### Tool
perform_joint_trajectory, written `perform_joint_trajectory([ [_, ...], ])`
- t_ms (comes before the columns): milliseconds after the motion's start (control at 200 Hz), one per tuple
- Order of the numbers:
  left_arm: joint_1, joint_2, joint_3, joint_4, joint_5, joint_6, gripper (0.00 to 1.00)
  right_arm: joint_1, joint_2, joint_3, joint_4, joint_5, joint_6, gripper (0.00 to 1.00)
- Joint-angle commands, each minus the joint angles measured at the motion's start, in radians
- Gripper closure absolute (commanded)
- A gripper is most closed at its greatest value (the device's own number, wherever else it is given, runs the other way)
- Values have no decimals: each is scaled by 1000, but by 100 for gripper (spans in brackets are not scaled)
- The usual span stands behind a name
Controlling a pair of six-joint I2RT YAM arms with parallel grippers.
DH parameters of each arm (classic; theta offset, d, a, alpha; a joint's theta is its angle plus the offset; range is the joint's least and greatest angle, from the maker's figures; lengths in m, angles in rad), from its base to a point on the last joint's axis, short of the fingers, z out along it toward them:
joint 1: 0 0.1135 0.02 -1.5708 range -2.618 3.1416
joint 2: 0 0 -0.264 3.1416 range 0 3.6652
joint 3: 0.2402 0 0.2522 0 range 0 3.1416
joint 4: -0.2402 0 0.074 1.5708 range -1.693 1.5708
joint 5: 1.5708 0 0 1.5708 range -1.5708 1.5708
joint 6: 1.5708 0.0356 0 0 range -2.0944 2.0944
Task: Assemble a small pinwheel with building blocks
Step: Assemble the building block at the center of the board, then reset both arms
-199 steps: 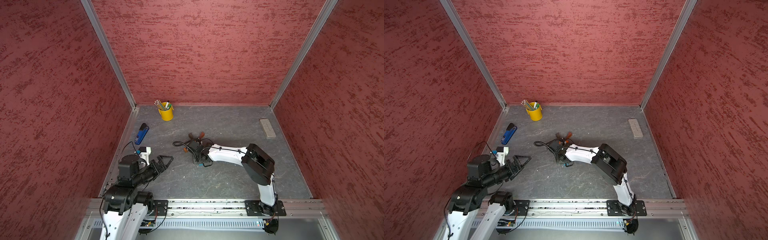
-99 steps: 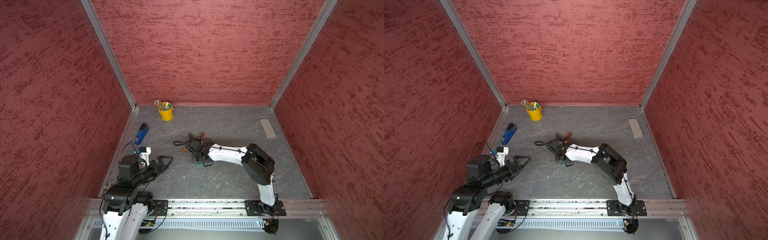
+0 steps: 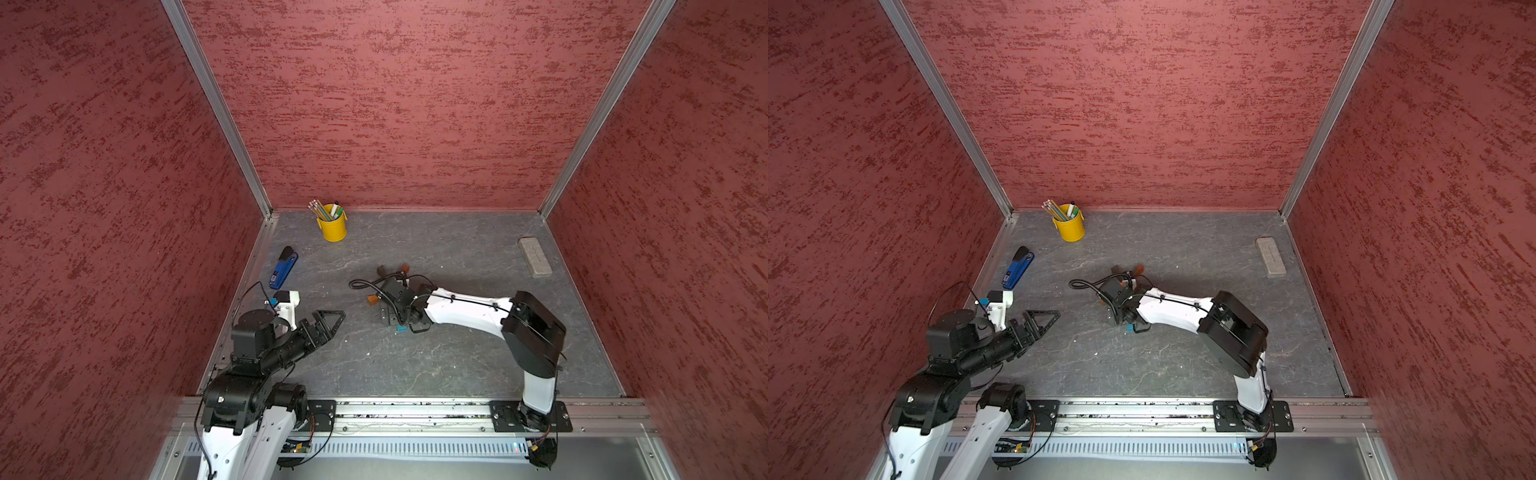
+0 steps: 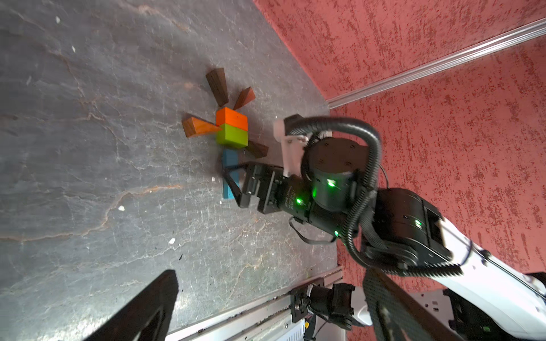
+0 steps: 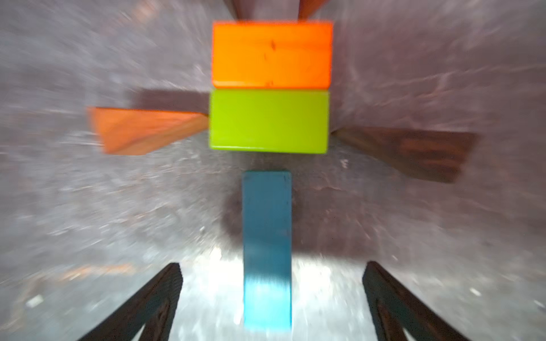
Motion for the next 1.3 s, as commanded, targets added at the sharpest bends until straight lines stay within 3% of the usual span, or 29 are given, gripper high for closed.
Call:
perform_joint_trajectory([
  [0, 2, 16, 32, 53, -127, 82, 0, 4, -163, -3, -36, 128, 3, 1],
  [105, 2, 22, -34, 157, -335, 159, 0, -23, -294, -40, -27, 212, -73, 1],
  [195, 2, 17, -213, 431, -529, 275, 0, -123, -437, -166, 107, 240, -230, 1],
  [316, -2, 81, -470, 865, -736, 467, 0, -347, -626, -437, 451, 194, -519, 1],
  [381, 0, 186, -521, 1022, -831, 488, 0, -442, -724, -628, 712, 193, -688, 1],
  [436, -6, 289, -544, 1163, -821, 578, 0, -503, -794, -803, 935, 173, -837, 1],
  [506, 3, 423, -576, 1307, -825, 572, 0, -559, -852, -993, 1219, 142, -948, 1],
  [586, 12, 547, -633, 1546, -828, 593, 0, -658, -859, -1135, 1444, 74, -890, 1],
  [671, 40, 647, -654, 1730, -715, 619, 0, -759, -805, -1220, 1630, -56, -827, 1],
  [787, 78, 800, -615, 1857, -614, 633, 0, -821, -647, -1285, 1926, -161, -820, 1],
  [827, 87, 860, -598, 1915, -580, 665, 0, -836, -597, -1270, 1957, -189, -814, 1],
  [872, 89, 897, -561, 1895, -569, 693, 0, -851, -593, -1201, 1815, -221, -812, 1],
  [917, 112, 951, -537, 1906, -536, 692, 0, -877, -563, -1166, 1787, -285, -807, 1],
  [1022, 150, 1189, -533, 2160, -479, 685, 0, -923, -573, -1176, 1793, -357, -785, 1],
  [1082, 161, 1115, -488, 1957, -446, 675, 1, -935, -612, -1241, 1883, -306, -774, 1],
  [1147, 157, 1168, -482, 2025, -447, 682, 0, -952, -598, -1291, 2005, -241, -820, 1],
  [1187, 142, 1137, -467, 1945, -474, 687, 0, -984, -554, -1294, 2069, -216, -783, 1],
  [1237, 128, 1131, -446, 1901, -506, 695, 0, -1055, -485, -1273, 2107, -315, -719, 1],
  [1298, 71, 1158, -462, 1971, -595, 737, 0, -1064, -396, -1285, 2226, -407, -750, 1],
])
